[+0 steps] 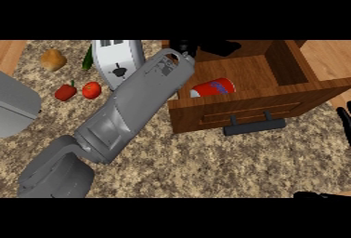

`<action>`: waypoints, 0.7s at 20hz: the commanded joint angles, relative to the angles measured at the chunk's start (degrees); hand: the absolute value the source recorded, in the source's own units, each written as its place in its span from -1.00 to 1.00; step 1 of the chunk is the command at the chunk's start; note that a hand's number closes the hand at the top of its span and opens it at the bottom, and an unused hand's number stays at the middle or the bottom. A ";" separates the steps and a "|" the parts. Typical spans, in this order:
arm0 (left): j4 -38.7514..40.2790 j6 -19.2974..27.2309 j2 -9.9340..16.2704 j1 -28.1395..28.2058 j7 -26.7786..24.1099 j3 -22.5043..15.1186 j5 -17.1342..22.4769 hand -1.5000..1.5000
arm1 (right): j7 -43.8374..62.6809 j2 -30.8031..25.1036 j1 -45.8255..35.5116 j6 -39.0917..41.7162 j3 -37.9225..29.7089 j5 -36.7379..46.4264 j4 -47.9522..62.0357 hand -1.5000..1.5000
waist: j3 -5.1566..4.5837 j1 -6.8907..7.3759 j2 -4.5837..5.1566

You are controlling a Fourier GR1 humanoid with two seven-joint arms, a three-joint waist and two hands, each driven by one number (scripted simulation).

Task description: Pick up the can, place it into the drawer and close the drawer

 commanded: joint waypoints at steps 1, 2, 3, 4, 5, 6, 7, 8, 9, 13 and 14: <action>0.56 0.82 0.00 1.80 -3.24 0.34 1.40 -1.00 | 0.21 0.05 0.35 0.54 1.00 -0.06 -1.94 -1.00 | -0.05 0.06 0.09; -1.99 3.30 0.00 1.87 0.05 -1.54 2.19 -1.00 | 0.55 -1.07 0.22 1.04 -0.76 -1.60 -1.38 -1.00 | 0.01 -0.53 -0.23; -0.92 1.97 0.00 1.20 -0.95 -0.42 2.79 -1.00 | -0.36 -0.72 -0.12 0.04 -0.12 1.07 -1.44 -1.00 | -0.02 -0.36 0.05; -0.20 1.45 0.00 2.04 -3.42 -0.42 2.31 -1.00 | -2.43 -1.62 0.23 0.91 -0.89 1.56 -1.16 -1.00 | -0.03 0.38 -0.01; -1.58 3.29 0.00 2.15 -2.41 -0.45 3.41 -1.00 | -2.74 -1.98 -0.69 0.08 -0.90 3.37 -1.82 -1.00 | -0.03 0.00 -0.05; -1.62 3.13 0.00 0.63 -0.57 -0.31 4.08 -1.00 | -2.99 -3.36 -1.22 0.09 -0.81 6.08 -1.82 -1.00 | -0.04 -0.05 -0.01; -1.47 2.32 0.00 2.09 -2.50 -0.17 4.26 -1.00 | -5.18 -3.80 -0.46 0.62 -0.64 7.69 -2.18 -1.00 | -0.04 0.06 0.07; -2.32 2.50 0.00 2.37 -1.86 -0.16 5.08 -1.00 | -4.46 -3.71 0.38 0.56 0.96 9.53 -4.98 -1.00 | -0.09 0.27 -0.25; -2.26 3.97 0.00 1.33 -1.88 0.26 5.60 -1.00 | -4.68 -6.81 -1.82 1.93 -1.01 8.90 -3.21 -1.00 | -0.06 -0.10 0.04; -2.39 2.10 0.00 1.27 -3.24 1.37 7.70 -1.00 | -7.18 -6.83 -1.76 1.03 1.77 15.45 -3.53 -1.00 | -0.08 1.22 -0.13; -2.89 2.33 0.00 0.41 -2.50 1.43 7.99 -1.00 | -3.90 -6.52 -1.75 0.82 4.61 17.59 -7.52 -1.00 | -0.16 2.01 -0.58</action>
